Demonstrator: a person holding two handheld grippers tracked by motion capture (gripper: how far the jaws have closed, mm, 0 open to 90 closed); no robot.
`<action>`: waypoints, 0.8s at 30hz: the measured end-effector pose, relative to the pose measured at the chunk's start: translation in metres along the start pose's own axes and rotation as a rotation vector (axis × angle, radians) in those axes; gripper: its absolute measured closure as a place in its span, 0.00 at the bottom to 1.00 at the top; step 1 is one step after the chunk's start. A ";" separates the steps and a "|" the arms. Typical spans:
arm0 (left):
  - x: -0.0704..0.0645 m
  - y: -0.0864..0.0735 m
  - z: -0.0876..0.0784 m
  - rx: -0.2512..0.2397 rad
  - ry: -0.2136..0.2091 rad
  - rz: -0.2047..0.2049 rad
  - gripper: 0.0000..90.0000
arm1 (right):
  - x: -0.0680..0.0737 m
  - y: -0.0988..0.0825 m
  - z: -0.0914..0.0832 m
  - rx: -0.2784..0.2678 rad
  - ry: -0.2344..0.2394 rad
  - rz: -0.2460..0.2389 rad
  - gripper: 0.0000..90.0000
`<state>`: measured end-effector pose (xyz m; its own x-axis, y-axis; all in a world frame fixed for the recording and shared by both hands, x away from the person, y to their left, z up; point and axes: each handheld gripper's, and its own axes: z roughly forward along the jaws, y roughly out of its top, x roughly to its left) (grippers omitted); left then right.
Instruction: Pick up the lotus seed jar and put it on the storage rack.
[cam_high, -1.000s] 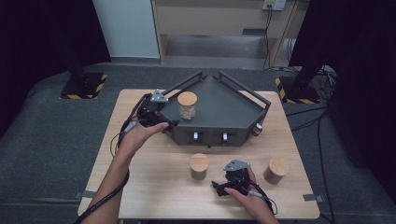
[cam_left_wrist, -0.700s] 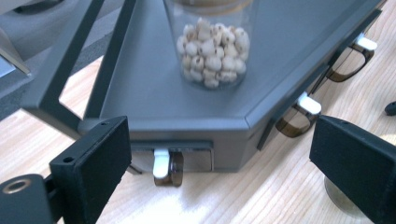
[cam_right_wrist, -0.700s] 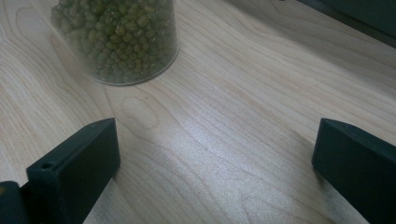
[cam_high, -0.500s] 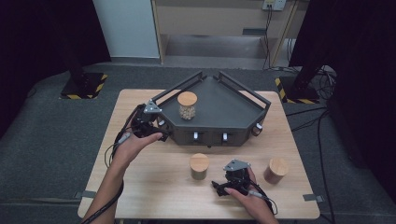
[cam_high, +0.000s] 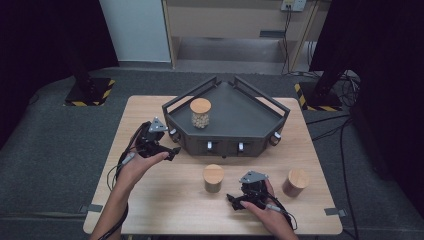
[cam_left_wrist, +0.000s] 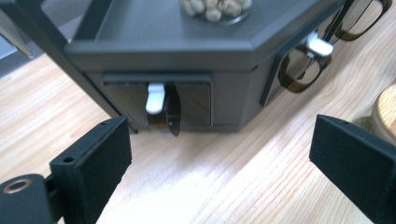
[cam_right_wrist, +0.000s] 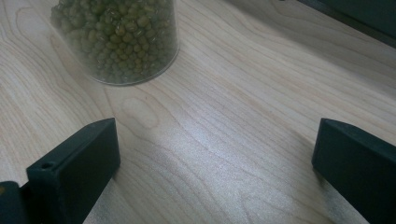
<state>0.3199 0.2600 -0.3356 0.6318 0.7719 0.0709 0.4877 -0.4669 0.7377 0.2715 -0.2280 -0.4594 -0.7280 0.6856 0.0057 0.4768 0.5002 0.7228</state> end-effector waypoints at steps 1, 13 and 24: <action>0.000 0.000 0.000 0.000 0.000 0.000 0.05 | 0.000 0.000 0.000 0.000 0.000 0.000 0.01; -0.001 -0.034 0.003 0.017 0.007 -0.059 0.04 | 0.000 0.000 0.000 0.000 0.000 0.000 0.01; -0.004 -0.065 0.005 0.034 0.014 -0.101 0.03 | 0.000 0.000 0.000 0.000 0.000 0.000 0.01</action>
<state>0.2890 0.2850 -0.3868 0.5701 0.8215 0.0068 0.5686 -0.4006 0.7185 0.2715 -0.2280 -0.4594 -0.7280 0.6856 0.0057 0.4768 0.5003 0.7228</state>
